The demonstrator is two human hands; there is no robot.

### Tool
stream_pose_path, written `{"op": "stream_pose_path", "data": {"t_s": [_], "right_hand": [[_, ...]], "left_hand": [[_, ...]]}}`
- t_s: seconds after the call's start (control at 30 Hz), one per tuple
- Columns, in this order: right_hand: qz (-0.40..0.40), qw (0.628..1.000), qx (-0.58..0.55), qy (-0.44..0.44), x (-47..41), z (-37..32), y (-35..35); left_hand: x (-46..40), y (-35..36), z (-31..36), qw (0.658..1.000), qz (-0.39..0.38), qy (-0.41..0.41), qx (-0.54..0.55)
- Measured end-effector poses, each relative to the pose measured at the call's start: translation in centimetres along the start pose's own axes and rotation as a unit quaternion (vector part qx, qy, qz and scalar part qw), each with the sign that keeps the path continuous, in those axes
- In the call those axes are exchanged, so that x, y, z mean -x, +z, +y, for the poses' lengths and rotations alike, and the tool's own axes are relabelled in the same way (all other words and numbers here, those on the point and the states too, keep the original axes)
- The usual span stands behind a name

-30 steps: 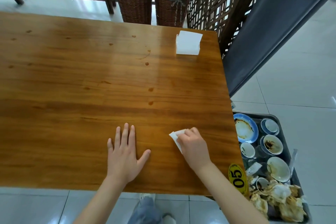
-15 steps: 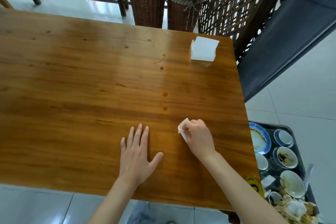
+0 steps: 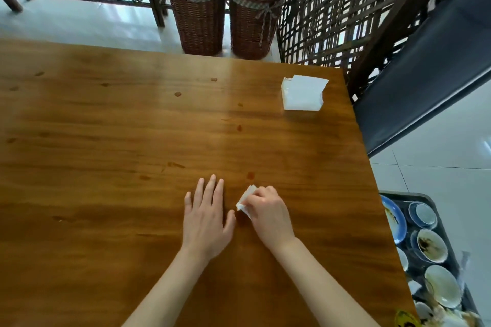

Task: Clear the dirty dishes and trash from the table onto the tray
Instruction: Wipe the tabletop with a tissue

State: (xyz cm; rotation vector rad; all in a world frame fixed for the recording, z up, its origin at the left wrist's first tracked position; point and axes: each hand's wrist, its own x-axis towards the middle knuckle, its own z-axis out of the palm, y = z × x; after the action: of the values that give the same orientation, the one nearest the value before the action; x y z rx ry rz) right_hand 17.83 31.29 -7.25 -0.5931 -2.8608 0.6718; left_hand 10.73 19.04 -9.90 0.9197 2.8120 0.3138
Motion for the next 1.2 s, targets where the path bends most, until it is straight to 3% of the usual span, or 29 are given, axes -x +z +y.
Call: {"op": "stream_pose_path", "data": {"t_s": [0.43, 0.6, 0.7, 0.87, 0.97, 1.07, 1.2], "right_hand": [[0.029, 0.999, 0.019, 0.036, -6.8, 0.9, -0.3], [0.071, 0.993, 0.036, 0.091, -7.8, 1.8, -0.7], [0.148, 0.98, 0.004, 0.131, -6.6, 3.1, -1.6], [0.087, 0.993, -0.014, 0.084, -4.8, 3.3, -1.1], [0.125, 0.99, -0.012, 0.068, -3.9, 2.8, -0.5], [0.161, 0.976, 0.005, 0.146, -3.7, 2.3, -0.3], [0.113, 0.967, 0.017, 0.23, -4.7, 1.9, 0.3]], "left_hand": [[-2.9, -1.1, -0.1, 1.0, 0.004, 0.028, 0.007], [-4.0, -1.1, 0.4, 0.999, 0.002, 0.03, 0.012], [-4.0, -0.9, 0.8, 0.999, 0.003, 0.027, 0.017], [-4.0, -0.3, 0.7, 1.0, -0.007, 0.023, 0.007], [-4.0, -0.3, 0.8, 1.0, -0.009, 0.021, -0.001], [-4.0, -0.3, 0.8, 1.0, -0.008, 0.019, -0.007], [-3.9, -0.2, 0.8, 1.0, -0.006, 0.018, -0.009]]}}
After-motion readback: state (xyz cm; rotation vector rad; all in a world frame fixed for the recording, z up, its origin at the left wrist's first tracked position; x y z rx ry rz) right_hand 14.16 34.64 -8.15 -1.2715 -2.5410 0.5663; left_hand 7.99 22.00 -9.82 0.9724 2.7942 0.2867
